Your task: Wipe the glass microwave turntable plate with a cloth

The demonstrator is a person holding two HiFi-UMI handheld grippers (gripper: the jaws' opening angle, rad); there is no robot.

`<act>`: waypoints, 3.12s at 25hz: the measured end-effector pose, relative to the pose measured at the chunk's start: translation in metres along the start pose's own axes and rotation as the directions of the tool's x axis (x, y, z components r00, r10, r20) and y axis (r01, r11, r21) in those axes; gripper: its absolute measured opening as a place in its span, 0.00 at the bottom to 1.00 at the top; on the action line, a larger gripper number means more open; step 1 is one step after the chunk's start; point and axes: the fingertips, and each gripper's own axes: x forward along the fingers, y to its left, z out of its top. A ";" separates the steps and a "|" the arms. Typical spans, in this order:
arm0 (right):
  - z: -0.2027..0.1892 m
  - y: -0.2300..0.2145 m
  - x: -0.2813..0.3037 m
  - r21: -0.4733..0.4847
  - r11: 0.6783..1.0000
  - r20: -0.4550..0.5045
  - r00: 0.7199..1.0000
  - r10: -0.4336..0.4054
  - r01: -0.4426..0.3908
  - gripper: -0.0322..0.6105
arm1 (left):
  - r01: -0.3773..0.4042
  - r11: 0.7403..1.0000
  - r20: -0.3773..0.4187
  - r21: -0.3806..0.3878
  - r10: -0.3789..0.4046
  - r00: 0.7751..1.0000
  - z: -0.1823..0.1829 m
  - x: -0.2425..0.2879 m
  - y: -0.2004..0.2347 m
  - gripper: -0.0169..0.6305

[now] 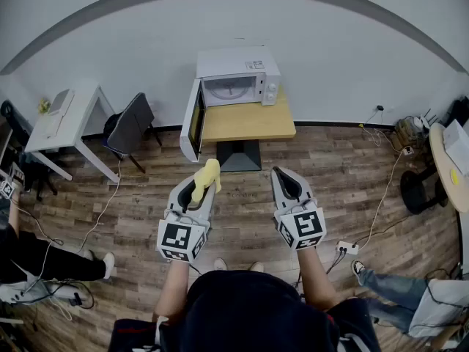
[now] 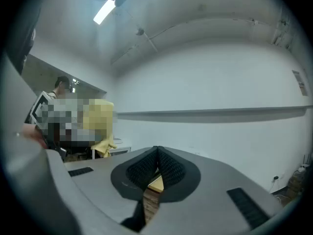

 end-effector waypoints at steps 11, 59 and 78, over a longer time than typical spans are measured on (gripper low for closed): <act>-0.004 -0.002 -0.002 -0.002 1.000 -0.007 1.000 -0.008 0.008 0.07 | -0.001 1.000 -0.005 0.003 0.001 1.000 -0.001 0.003 -0.004 0.23; -0.047 -0.103 0.125 -0.021 0.999 -0.052 0.998 0.038 -0.039 0.07 | -0.036 0.999 -0.045 0.002 0.036 0.998 -0.028 0.157 0.046 0.23; -0.044 -0.132 0.263 -0.038 0.997 -0.063 0.996 -0.066 0.063 0.07 | 0.065 0.998 -0.039 0.009 -0.065 0.997 -0.027 0.258 0.159 0.23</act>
